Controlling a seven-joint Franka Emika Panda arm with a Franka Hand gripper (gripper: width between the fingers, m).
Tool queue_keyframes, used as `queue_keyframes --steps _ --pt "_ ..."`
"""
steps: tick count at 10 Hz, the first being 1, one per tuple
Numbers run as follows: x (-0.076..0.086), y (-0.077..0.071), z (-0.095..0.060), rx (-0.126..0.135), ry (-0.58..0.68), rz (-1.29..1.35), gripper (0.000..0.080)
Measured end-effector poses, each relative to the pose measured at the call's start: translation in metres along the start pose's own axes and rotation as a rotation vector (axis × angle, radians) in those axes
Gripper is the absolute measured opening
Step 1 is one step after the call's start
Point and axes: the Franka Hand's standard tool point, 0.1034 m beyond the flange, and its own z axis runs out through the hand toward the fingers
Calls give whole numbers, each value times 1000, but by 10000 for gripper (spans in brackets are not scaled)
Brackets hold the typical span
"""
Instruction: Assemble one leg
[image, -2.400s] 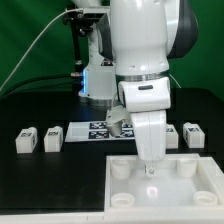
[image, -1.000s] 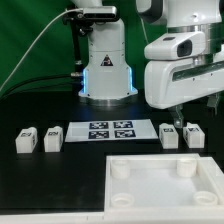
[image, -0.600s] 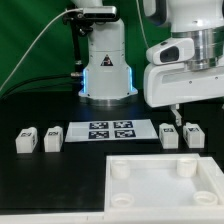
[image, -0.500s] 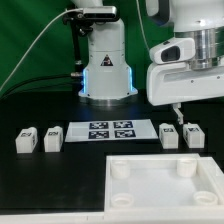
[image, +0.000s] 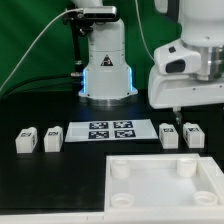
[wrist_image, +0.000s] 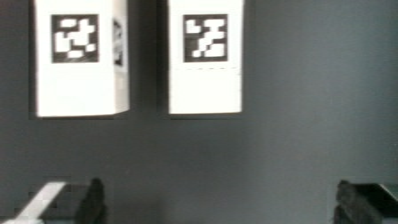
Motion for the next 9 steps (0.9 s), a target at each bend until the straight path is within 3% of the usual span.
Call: queue_keyframes --steps 2,5,7,9 --pt "-8 1 9 -22 -229 14 648" --pt "-11 3 9 -41 -512 21 648" --pt "-4 1 12 -38 -533 23 648" --pt "-13 -4 26 -51 -534 27 648"
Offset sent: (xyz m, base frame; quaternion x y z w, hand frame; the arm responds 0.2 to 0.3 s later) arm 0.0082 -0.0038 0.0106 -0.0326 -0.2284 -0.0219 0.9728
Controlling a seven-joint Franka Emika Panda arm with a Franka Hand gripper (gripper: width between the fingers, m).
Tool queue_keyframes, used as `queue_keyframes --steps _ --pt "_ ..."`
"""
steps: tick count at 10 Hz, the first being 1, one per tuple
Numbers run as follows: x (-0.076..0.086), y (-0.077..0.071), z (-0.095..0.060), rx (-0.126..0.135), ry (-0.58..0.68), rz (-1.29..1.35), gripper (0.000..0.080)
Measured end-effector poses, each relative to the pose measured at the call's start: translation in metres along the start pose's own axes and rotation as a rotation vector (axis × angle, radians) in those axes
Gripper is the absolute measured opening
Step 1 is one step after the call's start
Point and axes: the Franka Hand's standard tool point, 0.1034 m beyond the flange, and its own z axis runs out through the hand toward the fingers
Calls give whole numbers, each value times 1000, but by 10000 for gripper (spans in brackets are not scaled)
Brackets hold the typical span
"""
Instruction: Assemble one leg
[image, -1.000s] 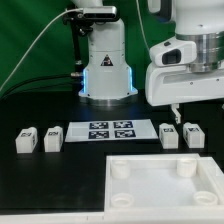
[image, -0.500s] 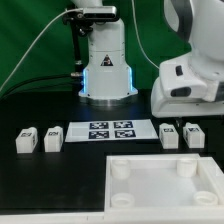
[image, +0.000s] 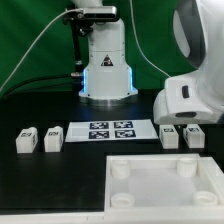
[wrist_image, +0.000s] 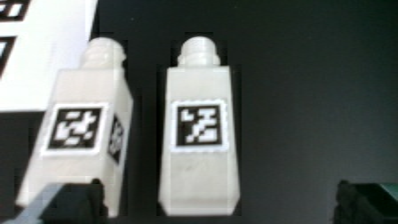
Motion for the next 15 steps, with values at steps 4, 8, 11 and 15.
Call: queue_keyframes --steps 4,8,11,15 --pt "4 -3 22 -8 11 -2 648" --pt "5 -2 26 -7 8 0 556" --pt "5 -2 26 -7 8 0 288" --pt "5 -2 26 -7 8 0 289"
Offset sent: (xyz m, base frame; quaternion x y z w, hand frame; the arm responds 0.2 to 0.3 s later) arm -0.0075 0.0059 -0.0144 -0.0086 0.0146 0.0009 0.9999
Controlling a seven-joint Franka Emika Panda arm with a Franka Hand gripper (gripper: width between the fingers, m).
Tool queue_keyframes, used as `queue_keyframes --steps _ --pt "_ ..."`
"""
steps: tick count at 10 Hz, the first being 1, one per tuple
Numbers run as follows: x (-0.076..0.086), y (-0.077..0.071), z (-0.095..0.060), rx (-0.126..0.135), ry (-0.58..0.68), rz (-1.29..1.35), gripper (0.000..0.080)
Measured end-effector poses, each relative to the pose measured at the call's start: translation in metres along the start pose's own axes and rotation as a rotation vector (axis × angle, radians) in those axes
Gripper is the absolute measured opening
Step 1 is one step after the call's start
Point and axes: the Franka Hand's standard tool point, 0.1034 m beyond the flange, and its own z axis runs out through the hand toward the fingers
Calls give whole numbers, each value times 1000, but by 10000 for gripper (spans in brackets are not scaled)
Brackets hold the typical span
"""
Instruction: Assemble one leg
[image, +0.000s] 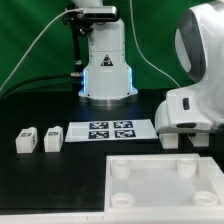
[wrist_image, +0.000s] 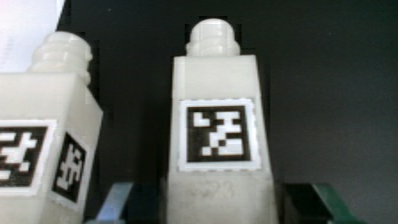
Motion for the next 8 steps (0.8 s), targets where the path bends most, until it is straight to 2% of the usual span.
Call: queue_keyframes --steps 5,6,7,8 --pt "0 0 0 1 3 0 291" --pt "2 -1 -5 5 32 -2 291" --pt "-9 9 -27 2 7 -52 291" --pt "-12 18 -68 17 37 -70 291"
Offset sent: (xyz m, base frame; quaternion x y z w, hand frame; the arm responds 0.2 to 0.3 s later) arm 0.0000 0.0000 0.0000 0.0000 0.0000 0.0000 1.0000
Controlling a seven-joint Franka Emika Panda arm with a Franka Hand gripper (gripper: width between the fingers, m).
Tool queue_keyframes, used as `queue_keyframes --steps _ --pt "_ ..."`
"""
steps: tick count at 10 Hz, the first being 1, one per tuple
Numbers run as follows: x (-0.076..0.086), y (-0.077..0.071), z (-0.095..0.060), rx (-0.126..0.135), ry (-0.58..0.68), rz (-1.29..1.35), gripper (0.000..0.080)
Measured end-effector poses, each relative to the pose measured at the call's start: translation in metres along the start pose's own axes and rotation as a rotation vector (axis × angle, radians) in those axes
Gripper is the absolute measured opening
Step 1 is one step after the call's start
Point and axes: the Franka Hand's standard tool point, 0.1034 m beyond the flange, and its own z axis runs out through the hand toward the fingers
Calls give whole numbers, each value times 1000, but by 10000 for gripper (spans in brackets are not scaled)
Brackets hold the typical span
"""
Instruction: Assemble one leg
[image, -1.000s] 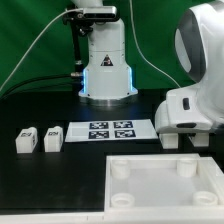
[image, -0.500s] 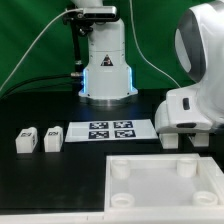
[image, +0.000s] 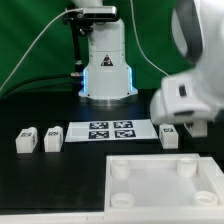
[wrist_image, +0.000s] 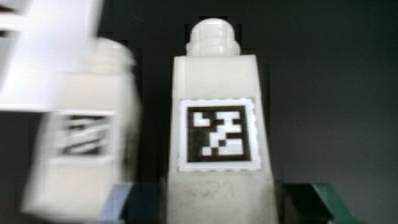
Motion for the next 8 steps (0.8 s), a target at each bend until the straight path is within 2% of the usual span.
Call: queue_keyframes --steps 1,2,3,5,7,8 --pt "0 0 -29 7 102 -3 291" --pt "-12 -1 -57 -8 231 -14 291" --pt "-20 -3 -73 -10 344 -17 291" --pt "-13 -3 -68 0 527 -22 291" --pt "-12 -2 -72 7 700 -39 291" --pt "-6 13 -97 -2 811 -87 291"
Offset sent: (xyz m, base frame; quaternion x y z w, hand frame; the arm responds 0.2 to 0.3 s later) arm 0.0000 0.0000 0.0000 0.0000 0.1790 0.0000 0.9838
